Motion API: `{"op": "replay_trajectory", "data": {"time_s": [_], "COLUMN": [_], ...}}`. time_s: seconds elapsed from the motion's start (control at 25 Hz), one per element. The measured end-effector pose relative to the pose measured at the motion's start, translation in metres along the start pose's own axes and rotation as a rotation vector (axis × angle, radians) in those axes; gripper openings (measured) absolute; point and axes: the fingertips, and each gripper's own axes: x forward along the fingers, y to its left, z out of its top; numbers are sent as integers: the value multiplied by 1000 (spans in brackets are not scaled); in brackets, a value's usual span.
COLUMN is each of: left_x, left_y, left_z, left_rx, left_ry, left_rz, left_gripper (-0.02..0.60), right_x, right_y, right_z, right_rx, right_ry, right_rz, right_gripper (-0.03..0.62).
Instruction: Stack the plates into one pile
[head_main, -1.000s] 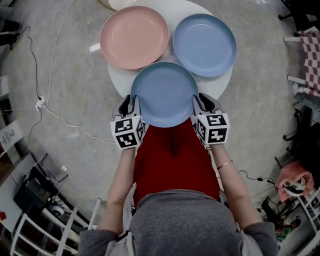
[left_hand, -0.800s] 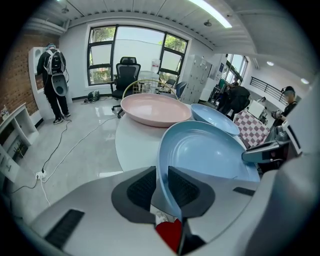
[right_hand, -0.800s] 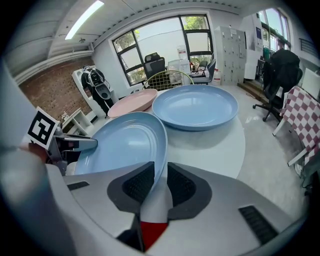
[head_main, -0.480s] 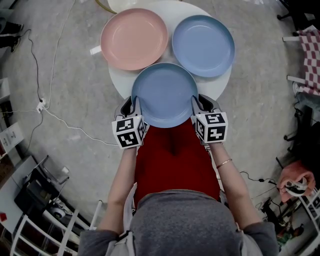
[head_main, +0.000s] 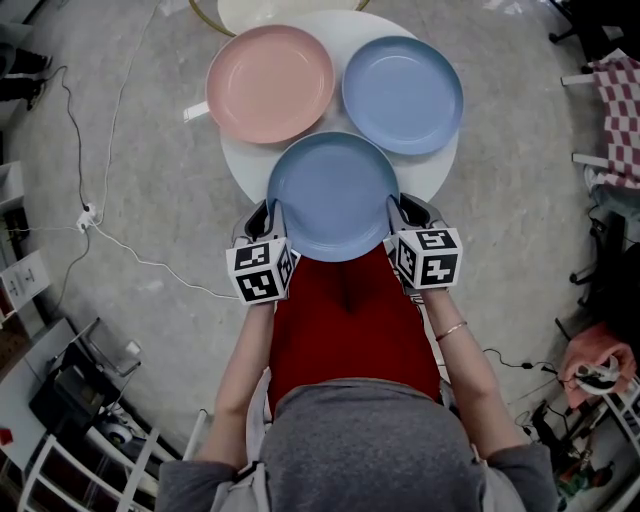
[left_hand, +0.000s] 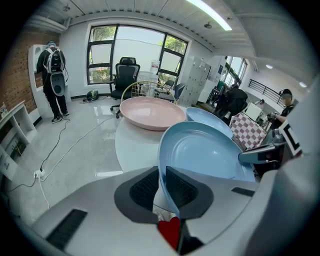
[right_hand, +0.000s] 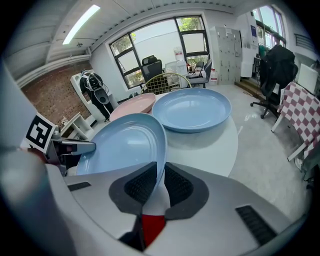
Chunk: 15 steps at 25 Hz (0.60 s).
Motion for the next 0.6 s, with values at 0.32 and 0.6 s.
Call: {"op": "replay_trajectory", "data": {"time_s": [0.32,0.6], "left_x": [-20,-20], "left_y": [-2,-10], "left_z": [35,74], "left_rx": [10,68], "left_ry": [-67,-116], "left_rz": [-6,-38], "left_gripper": [51,51], "right_x": [-23,-37], "right_y": [8,2], "right_z": [19,47], "right_rx": [43,54], "right_ry": [-74,-143], "right_rz": [-6,-50], "right_gripper": [64,64]}}
